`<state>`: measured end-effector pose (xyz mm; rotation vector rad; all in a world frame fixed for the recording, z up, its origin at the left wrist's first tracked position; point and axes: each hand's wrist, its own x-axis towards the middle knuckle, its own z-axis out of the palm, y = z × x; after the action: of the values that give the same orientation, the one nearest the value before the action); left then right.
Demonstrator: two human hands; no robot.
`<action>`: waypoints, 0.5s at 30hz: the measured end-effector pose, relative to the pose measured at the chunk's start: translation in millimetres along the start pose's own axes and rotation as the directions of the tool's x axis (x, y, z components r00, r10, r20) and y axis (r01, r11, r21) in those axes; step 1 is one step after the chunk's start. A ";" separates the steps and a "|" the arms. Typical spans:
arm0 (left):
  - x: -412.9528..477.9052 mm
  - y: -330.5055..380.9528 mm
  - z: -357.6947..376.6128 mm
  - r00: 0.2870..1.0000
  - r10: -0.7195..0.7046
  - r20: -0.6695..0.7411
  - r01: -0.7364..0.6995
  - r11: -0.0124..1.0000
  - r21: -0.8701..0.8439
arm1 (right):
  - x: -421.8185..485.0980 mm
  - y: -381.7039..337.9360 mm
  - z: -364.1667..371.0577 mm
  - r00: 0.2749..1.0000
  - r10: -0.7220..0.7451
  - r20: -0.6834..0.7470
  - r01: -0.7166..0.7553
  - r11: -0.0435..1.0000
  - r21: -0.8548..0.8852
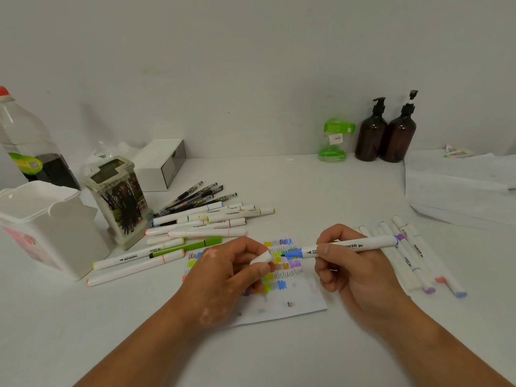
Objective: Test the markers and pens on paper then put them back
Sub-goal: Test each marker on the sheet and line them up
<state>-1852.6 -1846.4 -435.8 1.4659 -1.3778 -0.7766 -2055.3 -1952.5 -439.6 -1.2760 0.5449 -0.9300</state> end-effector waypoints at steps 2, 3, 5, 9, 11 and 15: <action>0.3 -2.2 0.1 1.000 0.013 -0.008 -0.013 1.000 0.012 | -0.3 0.2 0.4 1.000 -0.004 0.006 0.004 1.000 -0.021; 0.6 -3.5 0.0 1.000 0.020 -0.010 -0.020 1.000 0.023 | -0.7 0.2 0.3 1.000 -0.006 0.012 0.007 0.999 -0.036; 1.2 -5.8 -0.1 1.000 0.023 -0.007 -0.022 0.999 0.049 | -1.4 0.8 0.8 1.000 -0.015 0.027 0.017 0.997 -0.072; 0.2 -7.2 2.7 1.000 0.020 0.015 -0.021 0.996 0.090 | -4.7 3.2 5.2 0.996 -0.022 0.089 0.036 0.988 -0.150; -1.0 -6.7 3.7 0.998 0.060 0.031 -0.063 0.990 0.129 | -6.2 3.9 7.8 0.994 -0.008 0.111 0.028 0.985 -0.173; -2.6 -2.8 4.8 0.996 0.085 0.034 -0.089 0.984 0.152 | -6.4 2.9 10.0 0.995 0.017 0.101 0.001 0.985 -0.173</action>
<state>-1856.4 -1845.2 -440.4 1.5067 -1.5406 -0.6488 -2050.1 -1941.6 -440.9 -1.4683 0.5592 -0.8197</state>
